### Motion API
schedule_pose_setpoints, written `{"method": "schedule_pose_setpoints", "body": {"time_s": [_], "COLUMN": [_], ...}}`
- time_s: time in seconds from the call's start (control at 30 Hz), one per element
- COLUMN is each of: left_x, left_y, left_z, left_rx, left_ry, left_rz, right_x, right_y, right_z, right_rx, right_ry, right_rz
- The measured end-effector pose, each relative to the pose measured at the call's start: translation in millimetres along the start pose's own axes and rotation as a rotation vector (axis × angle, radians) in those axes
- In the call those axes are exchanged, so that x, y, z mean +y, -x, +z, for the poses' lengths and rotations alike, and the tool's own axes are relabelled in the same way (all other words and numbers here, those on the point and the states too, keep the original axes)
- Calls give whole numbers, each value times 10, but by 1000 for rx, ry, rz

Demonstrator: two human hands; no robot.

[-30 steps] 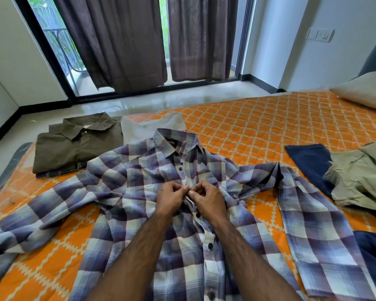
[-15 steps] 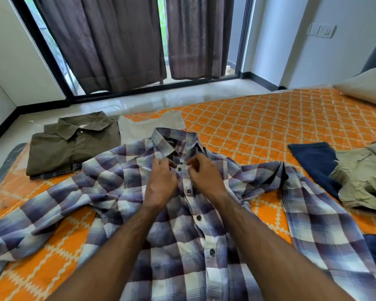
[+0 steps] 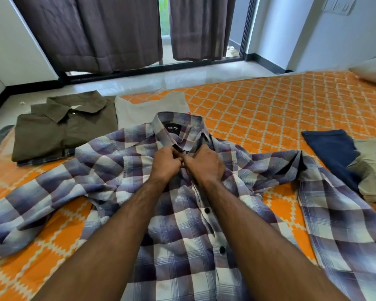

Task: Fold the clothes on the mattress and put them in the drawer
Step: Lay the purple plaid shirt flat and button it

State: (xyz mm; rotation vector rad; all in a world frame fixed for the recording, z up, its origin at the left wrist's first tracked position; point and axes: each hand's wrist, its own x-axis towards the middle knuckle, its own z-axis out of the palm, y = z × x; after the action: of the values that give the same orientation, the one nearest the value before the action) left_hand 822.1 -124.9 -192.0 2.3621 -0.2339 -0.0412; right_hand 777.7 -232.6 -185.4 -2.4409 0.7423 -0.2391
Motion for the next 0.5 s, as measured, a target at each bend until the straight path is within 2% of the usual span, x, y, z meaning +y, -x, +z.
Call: {"method": "schedule_pose_setpoints", "body": {"time_s": [0.17,0.4,0.5], "left_x": [11,141,158], "left_y": [40,119,202], "left_z": [30,-42,-99], "left_rx": [19,16,55], "left_ry": [10,155,253], "left_rz": [20,-90,-104], "right_x": [-44,193,277], "right_y": [-22,15,68], "right_z": [-26,-120,-164], "right_rx": [-6,-151,-178], "right_ry": [28,-500,-608], "right_rz": [70,64,50]}}
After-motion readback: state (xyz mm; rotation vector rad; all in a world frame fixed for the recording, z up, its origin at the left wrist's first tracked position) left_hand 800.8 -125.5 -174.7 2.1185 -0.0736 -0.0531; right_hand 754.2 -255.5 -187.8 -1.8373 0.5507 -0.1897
